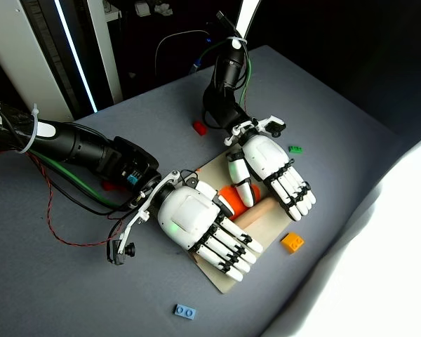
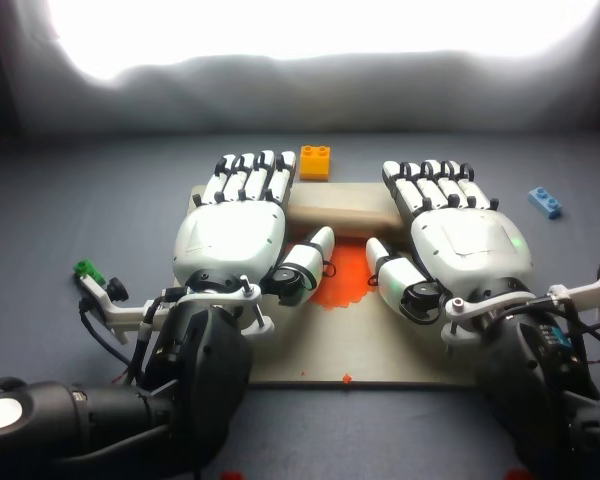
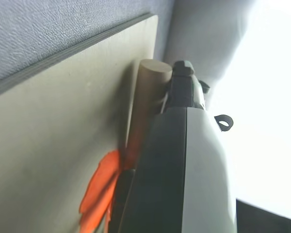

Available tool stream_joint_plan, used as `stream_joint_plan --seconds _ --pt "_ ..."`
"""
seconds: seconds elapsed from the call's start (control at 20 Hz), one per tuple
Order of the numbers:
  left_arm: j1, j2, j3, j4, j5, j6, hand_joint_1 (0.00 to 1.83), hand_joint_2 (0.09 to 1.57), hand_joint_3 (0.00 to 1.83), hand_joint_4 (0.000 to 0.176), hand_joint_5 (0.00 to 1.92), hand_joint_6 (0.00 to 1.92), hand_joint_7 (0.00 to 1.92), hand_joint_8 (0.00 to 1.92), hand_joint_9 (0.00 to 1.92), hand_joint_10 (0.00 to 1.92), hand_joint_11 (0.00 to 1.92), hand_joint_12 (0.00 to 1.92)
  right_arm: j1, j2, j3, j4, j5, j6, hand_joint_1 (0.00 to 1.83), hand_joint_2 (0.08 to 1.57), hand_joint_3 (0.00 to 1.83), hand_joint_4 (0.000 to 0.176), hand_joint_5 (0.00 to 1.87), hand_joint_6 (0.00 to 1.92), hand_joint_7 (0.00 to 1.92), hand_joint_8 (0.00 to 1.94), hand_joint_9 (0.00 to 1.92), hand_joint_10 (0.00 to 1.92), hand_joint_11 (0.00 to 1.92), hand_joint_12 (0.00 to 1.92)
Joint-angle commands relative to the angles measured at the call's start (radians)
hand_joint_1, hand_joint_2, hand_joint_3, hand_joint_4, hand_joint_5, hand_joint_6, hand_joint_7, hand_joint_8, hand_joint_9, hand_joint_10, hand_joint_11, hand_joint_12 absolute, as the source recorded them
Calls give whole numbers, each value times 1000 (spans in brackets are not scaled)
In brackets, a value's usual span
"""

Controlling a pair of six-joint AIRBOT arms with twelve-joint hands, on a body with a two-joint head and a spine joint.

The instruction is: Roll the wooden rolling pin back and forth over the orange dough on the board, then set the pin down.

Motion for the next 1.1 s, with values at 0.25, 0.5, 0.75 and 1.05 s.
stream_joint_plan --seconds 0.25,0.5,0.75,1.05 --pt "-20 -6 32 55 -71 4 0 1501 4 0 0 0 0 0 0 0 0 0 12 -10 39 -54 75 13 0 1571 126 0 66 14 74 12 34 12 3 1" --pt "-30 -14 48 55 -59 4 0 1496 1 0 6 2 16 5 0 0 0 0 19 -16 58 -54 65 21 0 1571 128 0 82 15 88 12 39 11 0 0" --pt "-37 -24 64 55 -48 8 0 1499 2 0 42 16 49 16 4 2 0 0 22 -19 69 -54 57 26 0 1571 124 0 122 23 128 18 80 21 34 20" --pt "-42 -25 71 55 -39 18 0 1497 1 0 56 17 67 16 17 6 0 0 22 -20 71 -54 62 26 0 1571 112 0 148 5 156 4 111 3 0 185"
